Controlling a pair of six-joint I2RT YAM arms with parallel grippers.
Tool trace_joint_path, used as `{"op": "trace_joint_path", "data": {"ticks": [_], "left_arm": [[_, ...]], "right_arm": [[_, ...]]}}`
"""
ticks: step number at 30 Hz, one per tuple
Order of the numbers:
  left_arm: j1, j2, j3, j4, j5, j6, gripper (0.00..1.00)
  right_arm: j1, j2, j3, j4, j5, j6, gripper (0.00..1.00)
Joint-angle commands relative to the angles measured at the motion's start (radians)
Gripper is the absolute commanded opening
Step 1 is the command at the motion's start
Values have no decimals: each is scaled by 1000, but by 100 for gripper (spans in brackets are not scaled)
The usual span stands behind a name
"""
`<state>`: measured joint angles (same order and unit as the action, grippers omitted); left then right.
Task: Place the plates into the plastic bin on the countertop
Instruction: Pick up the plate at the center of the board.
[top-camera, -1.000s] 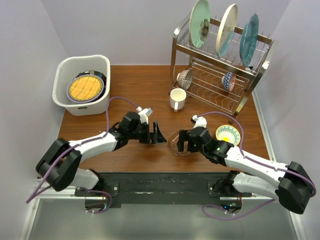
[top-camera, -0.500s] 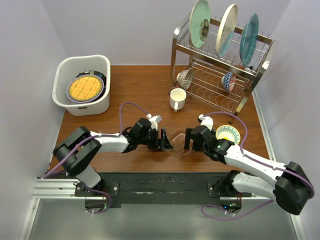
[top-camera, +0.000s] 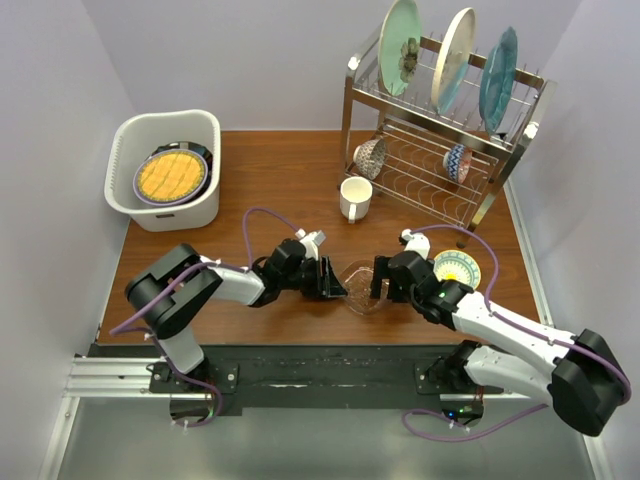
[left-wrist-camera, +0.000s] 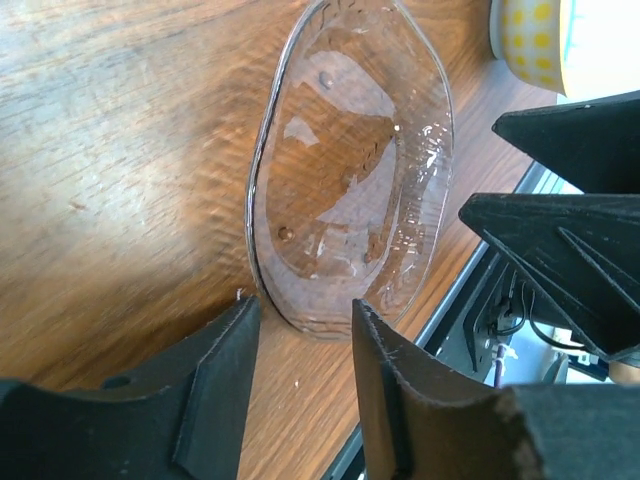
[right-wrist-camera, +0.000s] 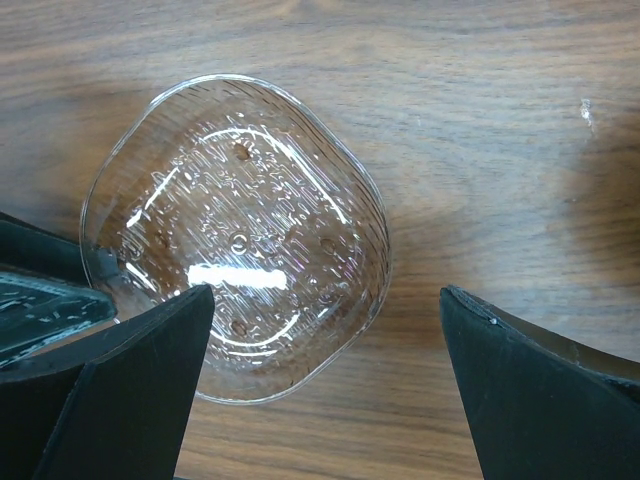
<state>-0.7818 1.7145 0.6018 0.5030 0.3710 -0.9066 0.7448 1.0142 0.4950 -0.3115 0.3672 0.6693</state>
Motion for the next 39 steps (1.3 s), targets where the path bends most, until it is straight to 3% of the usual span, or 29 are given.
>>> {"op": "trace_joint_path", "data": {"ticks": [1,6,7,10,39], "left_arm": [[-8,36,-2,57,-10,-11,43],[-10,59,0,60,-15,-14,31],[-10,60,0,57,-20,-12,19],[-10,59,-5,45,-40,-12,0],[-7,-93,115,-411,-277,150,0]], "right_arm": [[-7,7,-6,48,-13,-17,99],[-9,17,-1,55,-19,-20,99],[-10,20,-4,54,-20,-22,99],[-9,23,-4,55,-28,-30,99],[-10,-28,-33,97,-91,-28,99]]}}
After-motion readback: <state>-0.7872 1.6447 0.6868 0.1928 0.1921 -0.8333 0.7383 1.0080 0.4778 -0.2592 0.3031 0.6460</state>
